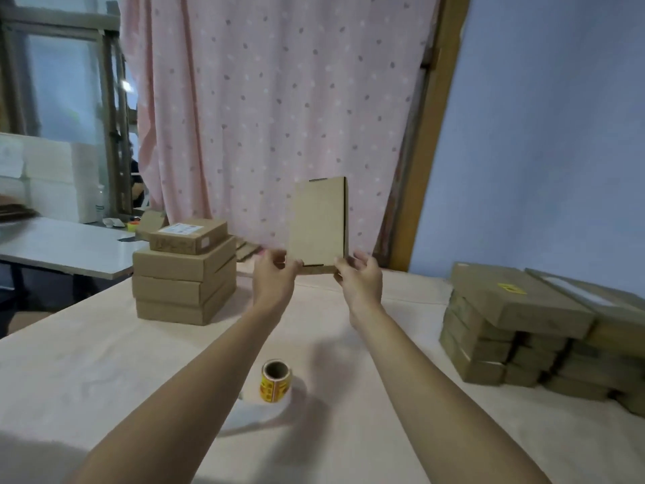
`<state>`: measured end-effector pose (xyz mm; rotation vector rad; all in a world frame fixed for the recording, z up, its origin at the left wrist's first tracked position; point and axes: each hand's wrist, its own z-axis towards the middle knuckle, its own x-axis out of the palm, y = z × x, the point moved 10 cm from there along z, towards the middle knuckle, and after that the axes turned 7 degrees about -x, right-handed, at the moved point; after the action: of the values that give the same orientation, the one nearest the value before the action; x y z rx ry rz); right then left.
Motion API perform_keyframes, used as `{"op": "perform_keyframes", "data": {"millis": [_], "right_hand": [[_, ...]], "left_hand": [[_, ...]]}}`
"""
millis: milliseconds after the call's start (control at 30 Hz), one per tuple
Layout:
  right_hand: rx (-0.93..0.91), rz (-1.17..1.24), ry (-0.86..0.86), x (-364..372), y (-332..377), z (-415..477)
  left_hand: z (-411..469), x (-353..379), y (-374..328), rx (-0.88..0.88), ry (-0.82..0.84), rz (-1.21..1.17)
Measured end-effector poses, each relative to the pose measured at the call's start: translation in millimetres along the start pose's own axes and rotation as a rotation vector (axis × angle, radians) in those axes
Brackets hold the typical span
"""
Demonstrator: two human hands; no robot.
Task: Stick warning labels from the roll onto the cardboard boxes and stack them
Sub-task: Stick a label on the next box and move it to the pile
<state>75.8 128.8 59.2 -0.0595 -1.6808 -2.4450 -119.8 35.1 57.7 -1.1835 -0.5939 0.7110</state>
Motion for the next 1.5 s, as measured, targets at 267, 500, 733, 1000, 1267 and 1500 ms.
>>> {"op": "perform_keyframes", "data": {"millis": [267,500,733,1000,1267,1500], "right_hand": [[-0.349,-0.762,-0.091,-104.0,22.4,-50.6],[-0.718,-1.118,0.006,-127.6,5.2,-105.6],[-0.746,-1.108,0.103,-168.0,-40.2,-128.2],[-0.485,-1.066,0.226,-197.9,-89.2,-121.9],[-0.38,-0.97,0.19,-200.6,-109.5,-110.4],[-0.36,-0.823,0.08,-210.2,-120.6,-112.1]], "left_hand": [[-83.8,114.1,17.4,-0.227,0.35,-0.239],[-119.2,136.2,71.6,-0.544,0.289,-0.383],[-137.1,109.9,133.6,-0.631,0.024,-0.432],[-138.3,92.1,158.6,-0.462,0.075,0.03],[-144.4,86.6,162.2,-0.2,0.245,0.437],[-154.6,82.8,158.4,-0.168,0.246,0.344]]}}
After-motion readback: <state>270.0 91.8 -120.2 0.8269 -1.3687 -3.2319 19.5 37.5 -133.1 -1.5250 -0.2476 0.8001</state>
